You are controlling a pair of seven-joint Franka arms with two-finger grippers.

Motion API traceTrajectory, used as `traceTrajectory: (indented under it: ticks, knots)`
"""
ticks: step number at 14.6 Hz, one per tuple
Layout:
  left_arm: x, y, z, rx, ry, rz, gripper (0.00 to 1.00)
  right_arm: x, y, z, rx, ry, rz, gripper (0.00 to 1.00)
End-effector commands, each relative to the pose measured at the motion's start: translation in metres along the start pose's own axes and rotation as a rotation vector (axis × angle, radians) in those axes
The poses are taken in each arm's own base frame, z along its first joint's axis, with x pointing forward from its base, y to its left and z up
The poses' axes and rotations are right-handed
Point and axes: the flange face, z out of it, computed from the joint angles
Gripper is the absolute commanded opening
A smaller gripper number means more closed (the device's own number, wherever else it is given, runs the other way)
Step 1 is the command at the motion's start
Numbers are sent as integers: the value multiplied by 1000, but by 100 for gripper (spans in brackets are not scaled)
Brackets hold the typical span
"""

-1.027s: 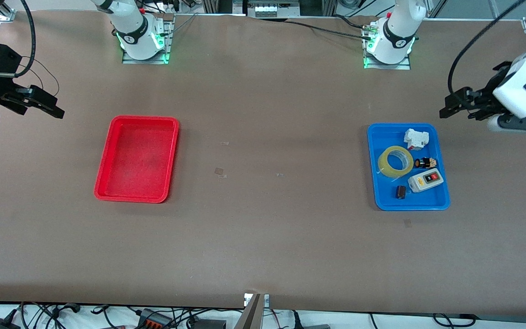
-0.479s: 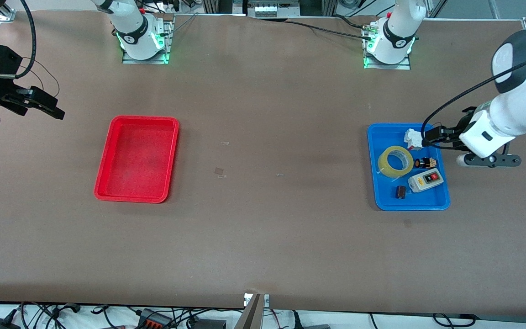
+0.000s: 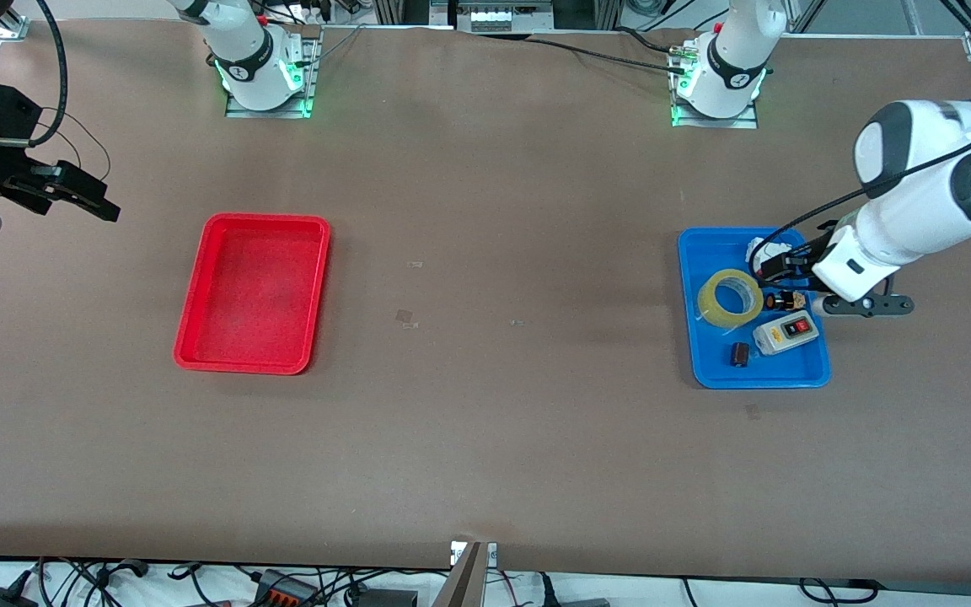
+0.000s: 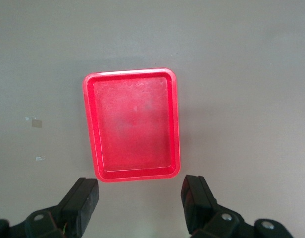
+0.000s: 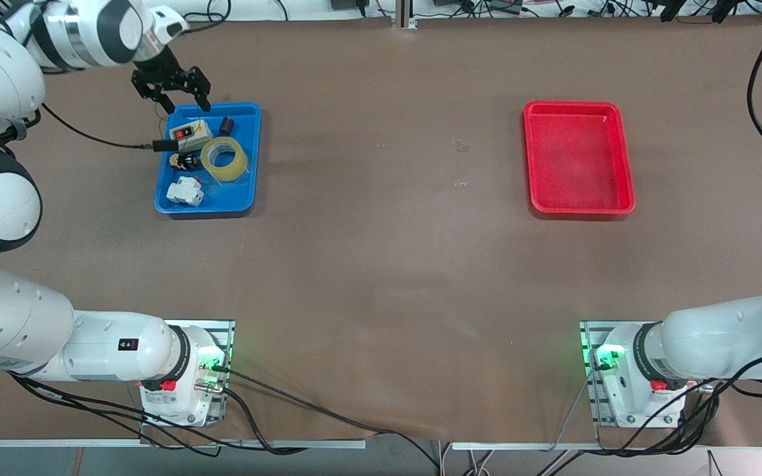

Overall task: Place and move tape with both arms
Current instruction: 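Lower the left gripper over the tape roll and close on its rim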

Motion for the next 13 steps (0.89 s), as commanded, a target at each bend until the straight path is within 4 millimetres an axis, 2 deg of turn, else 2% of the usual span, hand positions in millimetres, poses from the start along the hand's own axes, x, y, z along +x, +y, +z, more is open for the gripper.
traceTrajectory:
  ticks: [1, 4, 8, 13]
  knots:
    - [-15, -4, 18, 14, 38, 10, 100, 1, 2, -3, 12, 7, -9, 98]
    - [-15, -9, 44, 13, 40, 2, 100, 1, 2, -3, 12, 7, -9, 98]
    - [-10, -12, 98, 15, -9, -3, 100, 1, 2, -4, 13, 8, -9, 98]
    - [-10, -14, 130, 16, -47, -6, 100, 1, 3, -3, 12, 7, -8, 98]
